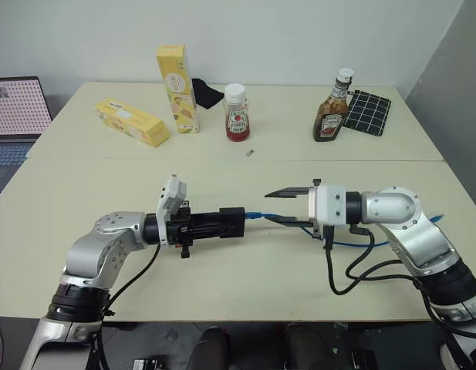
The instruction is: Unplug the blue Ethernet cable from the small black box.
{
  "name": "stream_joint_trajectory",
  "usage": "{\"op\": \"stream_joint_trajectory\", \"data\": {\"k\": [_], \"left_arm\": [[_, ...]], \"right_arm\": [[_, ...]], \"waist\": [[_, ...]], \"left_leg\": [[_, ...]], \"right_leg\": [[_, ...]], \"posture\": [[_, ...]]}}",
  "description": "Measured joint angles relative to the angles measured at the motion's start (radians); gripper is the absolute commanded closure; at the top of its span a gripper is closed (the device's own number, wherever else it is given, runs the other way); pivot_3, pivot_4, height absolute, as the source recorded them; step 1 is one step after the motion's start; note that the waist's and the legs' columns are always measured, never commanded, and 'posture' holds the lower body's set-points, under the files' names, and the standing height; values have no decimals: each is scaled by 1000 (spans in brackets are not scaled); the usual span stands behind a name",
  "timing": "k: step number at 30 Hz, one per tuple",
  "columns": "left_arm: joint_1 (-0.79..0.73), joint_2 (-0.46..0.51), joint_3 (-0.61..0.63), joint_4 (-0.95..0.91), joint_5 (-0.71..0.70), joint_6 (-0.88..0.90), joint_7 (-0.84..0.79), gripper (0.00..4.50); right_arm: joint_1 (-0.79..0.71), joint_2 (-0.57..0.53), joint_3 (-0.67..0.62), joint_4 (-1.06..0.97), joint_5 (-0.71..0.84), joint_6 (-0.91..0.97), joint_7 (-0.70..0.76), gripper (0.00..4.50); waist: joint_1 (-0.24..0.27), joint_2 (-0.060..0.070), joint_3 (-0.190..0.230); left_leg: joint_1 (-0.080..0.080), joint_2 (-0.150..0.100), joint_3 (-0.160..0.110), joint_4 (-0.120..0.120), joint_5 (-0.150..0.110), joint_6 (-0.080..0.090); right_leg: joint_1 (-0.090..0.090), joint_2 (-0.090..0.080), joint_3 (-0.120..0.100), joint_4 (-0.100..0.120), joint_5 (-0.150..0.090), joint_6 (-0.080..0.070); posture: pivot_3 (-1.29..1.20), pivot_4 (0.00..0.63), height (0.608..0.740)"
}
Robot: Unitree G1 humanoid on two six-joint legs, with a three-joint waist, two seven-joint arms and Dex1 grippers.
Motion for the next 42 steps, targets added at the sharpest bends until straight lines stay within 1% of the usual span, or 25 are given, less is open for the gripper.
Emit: {"op": "stream_joint_trajectory", "data": {"k": [1,2,4,6,9,11,16,31,32,34,36,40,41,42], "left_arm": [[-7,-3,0,11,1,-10,-10,3717],[-21,-15,0,32,-1,-13,-24,3717],[-28,-22,0,40,-2,-13,-33,3717],[-36,-24,1,52,-2,-14,-49,3717],[-38,-29,1,54,-3,-15,-56,3717],[-38,-30,1,54,-3,-15,-60,3717],[-37,-31,1,54,-3,-15,-68,3717],[-33,-34,2,51,-3,-15,-69,3717],[-32,-34,2,50,-3,-15,-69,3717],[-29,-34,2,48,-3,-16,-69,3717],[-27,-34,2,48,-3,-17,-69,3717],[-24,-31,4,46,-2,-22,-77,3717],[-22,-31,4,45,-2,-28,-80,3717],[-21,-31,4,44,-2,-31,-83,3717]], "right_arm": [[0,11,-9,-21,49,67,-11,2563],[0,35,-24,-42,128,197,-51,2563],[0,54,-24,-45,166,263,-73,2563],[-2,86,-37,-44,220,370,-116,2563],[-13,114,-39,-39,236,438,-143,2563],[-29,131,-38,-25,230,463,-156,2563],[-34,134,-31,4,214,493,-149,2563],[-47,138,-16,70,178,516,-92,2563],[-48,139,-16,71,178,517,-90,2854],[-54,140,-16,75,178,522,-86,3006],[-66,140,-16,78,181,531,-69,3539],[-70,139,-29,84,192,552,-45,4298],[-70,137,-31,86,198,557,-36,4434],[-71,137,-32,88,200,558,-31,4438]], "waist": [[0,0,0],[0,0,0],[1,0,0],[1,0,0],[1,0,0],[0,0,0],[0,0,0],[0,0,0],[0,0,0],[0,0,0],[0,0,0],[0,0,0],[0,0,0],[0,0,0]], "left_leg": [[0,0,0,0,0,0],[0,0,0,0,0,0],[-1,-1,1,0,0,0],[-1,-1,1,0,0,0],[-2,-1,2,0,0,0],[-2,-1,2,0,0,0],[-4,-2,2,0,0,0],[-4,-2,2,0,0,0],[-4,-2,2,0,0,0],[-4,-2,2,0,0,0],[-4,-2,2,0,0,0],[-4,-2,2,0,0,0],[-4,-2,2,0,0,0],[-4,-2,2,0,0,0]], "right_leg": [[0,0,0,0,0,0],[0,0,-1,0,0,0],[0,1,-1,0,0,0],[-1,1,-1,0,0,0],[-2,1,-1,0,0,0],[-3,1,-1,0,0,0],[-4,2,-1,0,0,0],[-5,2,-1,1,0,0],[-5,2,-1,1,0,0],[-5,2,-1,1,0,0],[-5,2,-1,1,0,0],[-5,2,-1,1,0,0],[-5,2,-1,1,0,0],[-5,2,-1,1,0,0]], "posture": [[0,150,740],[0,150,740],[0,150,740],[0,150,740],[0,150,740],[0,150,740],[0,150,740],[0,150,740],[0,150,740],[0,150,740],[0,150,740],[0,150,740],[0,150,740],[0,150,740]]}}
